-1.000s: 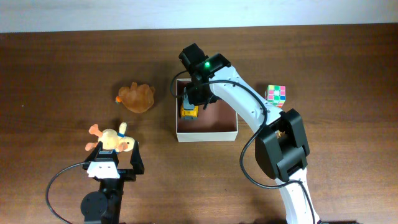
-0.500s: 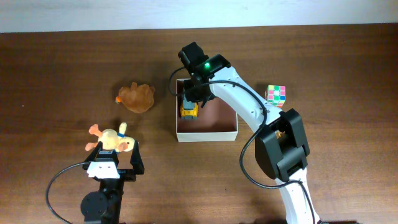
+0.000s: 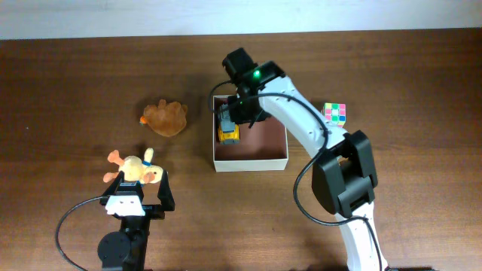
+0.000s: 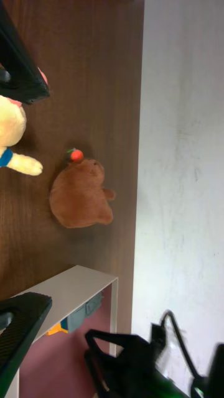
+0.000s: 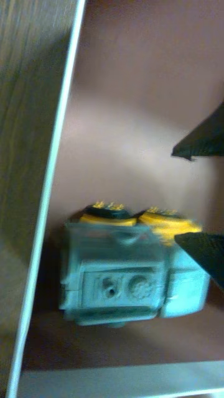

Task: Pack container
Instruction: 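Lower the truck into the box and open the right gripper, then move the right gripper to the Rubik's cube and grasp it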

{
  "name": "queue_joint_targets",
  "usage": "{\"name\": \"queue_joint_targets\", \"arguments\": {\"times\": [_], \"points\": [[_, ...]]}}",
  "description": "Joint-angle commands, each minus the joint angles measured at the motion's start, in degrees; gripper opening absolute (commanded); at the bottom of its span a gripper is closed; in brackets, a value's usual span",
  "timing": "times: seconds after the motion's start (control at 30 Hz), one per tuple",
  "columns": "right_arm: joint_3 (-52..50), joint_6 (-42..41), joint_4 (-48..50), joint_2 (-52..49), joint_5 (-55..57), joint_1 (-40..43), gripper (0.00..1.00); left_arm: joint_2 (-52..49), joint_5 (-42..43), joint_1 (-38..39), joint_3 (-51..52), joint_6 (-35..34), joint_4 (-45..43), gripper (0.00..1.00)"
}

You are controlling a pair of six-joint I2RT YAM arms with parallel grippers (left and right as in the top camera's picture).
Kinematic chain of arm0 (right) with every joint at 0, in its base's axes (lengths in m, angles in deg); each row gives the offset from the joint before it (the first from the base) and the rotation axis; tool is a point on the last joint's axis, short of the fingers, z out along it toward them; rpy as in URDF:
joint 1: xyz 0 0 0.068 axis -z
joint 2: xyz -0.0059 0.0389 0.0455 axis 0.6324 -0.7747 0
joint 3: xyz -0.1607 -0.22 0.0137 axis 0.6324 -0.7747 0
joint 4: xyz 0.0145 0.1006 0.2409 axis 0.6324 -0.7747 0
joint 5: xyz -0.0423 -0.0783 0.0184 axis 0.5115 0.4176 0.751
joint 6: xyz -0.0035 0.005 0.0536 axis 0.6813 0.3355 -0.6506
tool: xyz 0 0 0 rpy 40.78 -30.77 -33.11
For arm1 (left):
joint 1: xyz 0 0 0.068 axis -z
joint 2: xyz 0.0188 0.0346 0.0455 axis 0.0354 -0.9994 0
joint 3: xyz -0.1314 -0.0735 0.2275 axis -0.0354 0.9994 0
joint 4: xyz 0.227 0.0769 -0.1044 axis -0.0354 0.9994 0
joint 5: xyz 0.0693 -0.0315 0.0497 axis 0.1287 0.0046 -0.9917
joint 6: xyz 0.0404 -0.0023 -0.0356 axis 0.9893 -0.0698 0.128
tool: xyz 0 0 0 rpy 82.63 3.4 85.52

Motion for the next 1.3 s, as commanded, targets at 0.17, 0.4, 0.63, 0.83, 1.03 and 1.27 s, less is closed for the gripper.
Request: {"name": "queue_joint_targets", "arguments": {"times": [0.17, 0.4, 0.63, 0.83, 1.03, 1.27], "points": [[18.38, 5.68, -13.22, 3.06, -1.11, 3.52, 0.49, 0.44, -0.20, -0.24, 0.39, 0.90, 0.04, 0.99], [25.94, 8.11, -23.10, 3.06, 0.50, 14.14, 0.61, 0.44, -0.20, -0.24, 0.37, 0.90, 0.04, 0.99], [20.22, 13.66, -24.04, 2.71, 1.90, 26.56, 0.64, 0.44, -0.20, -0.24, 0.37, 0.90, 0.04, 0.99], [8.02, 20.26, -18.88, 2.71, 1.14, 32.92, 0.70, 0.44, -0.20, -0.24, 0.39, 0.90, 0.04, 0.99], [-3.93, 22.82, -10.82, 2.71, -0.50, 32.65, 0.75, 0.44, -0.20, -0.24, 0.37, 0.90, 0.04, 0.99], [-6.08, 22.99, -8.13, 2.73, -3.06, 32.28, 0.80, 0.44, -0.20, -0.24, 0.39, 0.90, 0.04, 0.99]]}}
